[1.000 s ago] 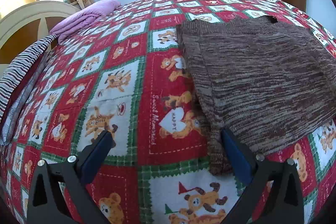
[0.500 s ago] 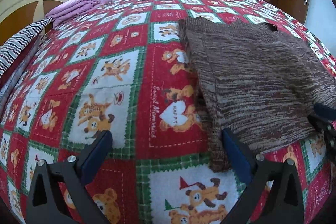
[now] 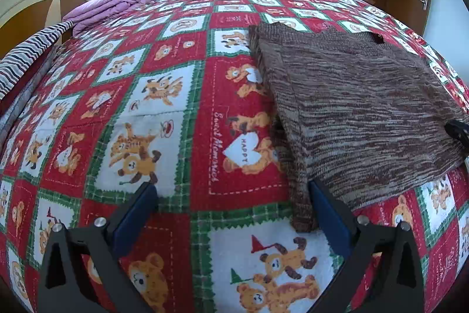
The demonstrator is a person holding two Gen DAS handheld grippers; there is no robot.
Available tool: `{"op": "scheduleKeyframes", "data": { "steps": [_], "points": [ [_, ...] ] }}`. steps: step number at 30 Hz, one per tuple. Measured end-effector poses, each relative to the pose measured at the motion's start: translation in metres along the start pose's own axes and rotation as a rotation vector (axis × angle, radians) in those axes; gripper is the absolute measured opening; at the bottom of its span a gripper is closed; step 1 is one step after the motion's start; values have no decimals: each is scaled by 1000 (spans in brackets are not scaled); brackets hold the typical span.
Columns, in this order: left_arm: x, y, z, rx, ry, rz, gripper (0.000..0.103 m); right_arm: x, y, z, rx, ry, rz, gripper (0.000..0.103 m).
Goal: Fold small clothes
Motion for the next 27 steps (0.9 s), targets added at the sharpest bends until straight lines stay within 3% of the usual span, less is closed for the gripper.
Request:
{"op": "scheduleKeyframes", "data": {
  "steps": [10,12,15,21,27],
  "points": [
    [2,5,-4,1,-5,13,103,-3,18,-14,45,52,-67,32],
    [2,4,-8,22,14,7,103,-4,16,-17,56,30,-77,32],
    [-1,1,-15,53,55,-24,103,17,19,-32,57,-103,23,33],
    [10,-15,-38,142,96,46,103,112,44,-44,84,-35,211,33],
    [21,-27,-13,77,85,94,103,110,41,-34,60,-135,251,33]
  ]
}}
Point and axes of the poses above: each gripper's, at about its wrist camera, not at the fingertips, and z roughly the way its jaws point, x to its right, y to its underside, the point moved 9 cm from there along z, roughly the way its jaws point, and after that the axes turned 12 degrees about y, right-handed, at the moved point
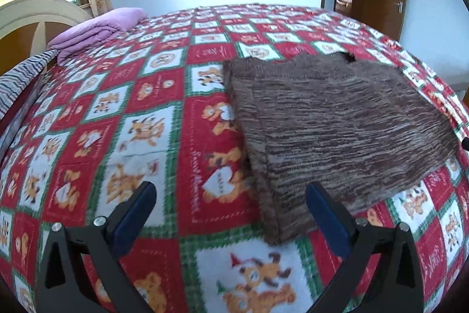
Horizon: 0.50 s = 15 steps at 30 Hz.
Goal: Fold small clothes
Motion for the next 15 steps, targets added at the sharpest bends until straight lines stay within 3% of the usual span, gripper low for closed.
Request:
{"op": "scheduleKeyframes", "data": {
  "steps": [3,5,8,15],
  "points": [
    [-2,7,17,-79,-24,-17,103,-9,-1,19,-48,-19,6,33],
    [-4,11,20,-90,-15,-33,103,-11,9,29,-108,-28,20,23],
    [-6,18,20,-113,14,-63,103,-15,17,23,-122,-7,-33,16],
    [-2,25,16,-112,11,-46,103,-14,18,24,-115,16,-74,17]
  ]
}}
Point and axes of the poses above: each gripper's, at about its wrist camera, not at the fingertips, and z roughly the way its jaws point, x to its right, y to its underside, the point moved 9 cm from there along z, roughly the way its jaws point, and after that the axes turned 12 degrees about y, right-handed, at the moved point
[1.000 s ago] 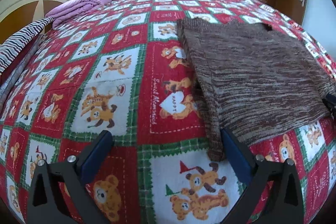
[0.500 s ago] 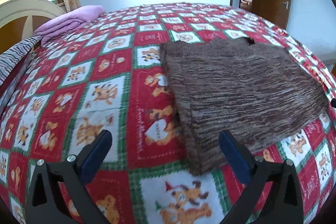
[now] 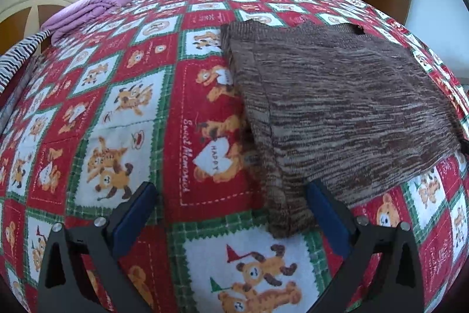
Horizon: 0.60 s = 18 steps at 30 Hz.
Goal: Fold small clothes
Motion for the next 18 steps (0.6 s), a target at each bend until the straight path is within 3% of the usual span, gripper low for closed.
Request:
{"op": "scheduleKeyframes", "data": {
  "steps": [6,8,10,18],
  "points": [
    [-11,-4,-9,9,23,-47,103,2,-1,-24,43,91,-47,34],
    [-18,-9,-15,27,-18,-36,103,-1,-5,-32,77,119,-63,47],
    [-26,-19,-21,57,-61,-21,103,-13,-13,-44,125,114,-82,54],
    [-54,-63,-17,114,-146,-19,103,-122,-27,-58,184,-21,-277,54]
  ]
}}
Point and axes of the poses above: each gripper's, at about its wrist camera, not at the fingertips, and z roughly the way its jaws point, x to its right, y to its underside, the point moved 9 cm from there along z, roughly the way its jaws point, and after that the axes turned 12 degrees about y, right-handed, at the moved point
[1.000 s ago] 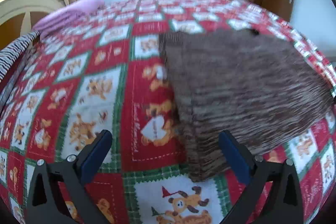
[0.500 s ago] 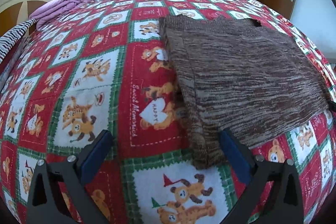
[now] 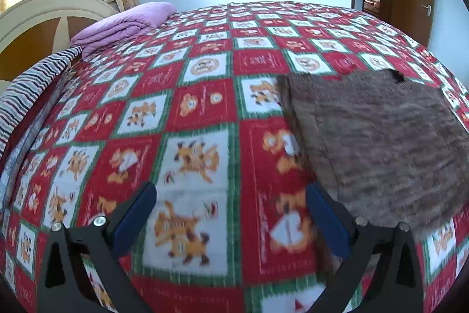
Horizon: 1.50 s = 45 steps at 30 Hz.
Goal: Fold small clothes
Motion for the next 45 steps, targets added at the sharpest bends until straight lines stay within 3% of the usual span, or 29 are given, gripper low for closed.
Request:
{"op": "scheduleKeyframes", "data": {
  "steps": [10,19,29,45],
  "points": [
    [-2,-20,33,-14,-6,-26,103,-133,-20,-4,87,-86,-281,54],
    [7,-39,57,-17,54,-28,103,-201,-24,1,120,-102,-381,54],
    [20,-62,92,-44,179,-54,103,-241,-30,5,156,-64,-451,54],
    [36,-80,129,-89,285,-80,99,-255,-41,19,181,-25,-458,54]
  ]
}}
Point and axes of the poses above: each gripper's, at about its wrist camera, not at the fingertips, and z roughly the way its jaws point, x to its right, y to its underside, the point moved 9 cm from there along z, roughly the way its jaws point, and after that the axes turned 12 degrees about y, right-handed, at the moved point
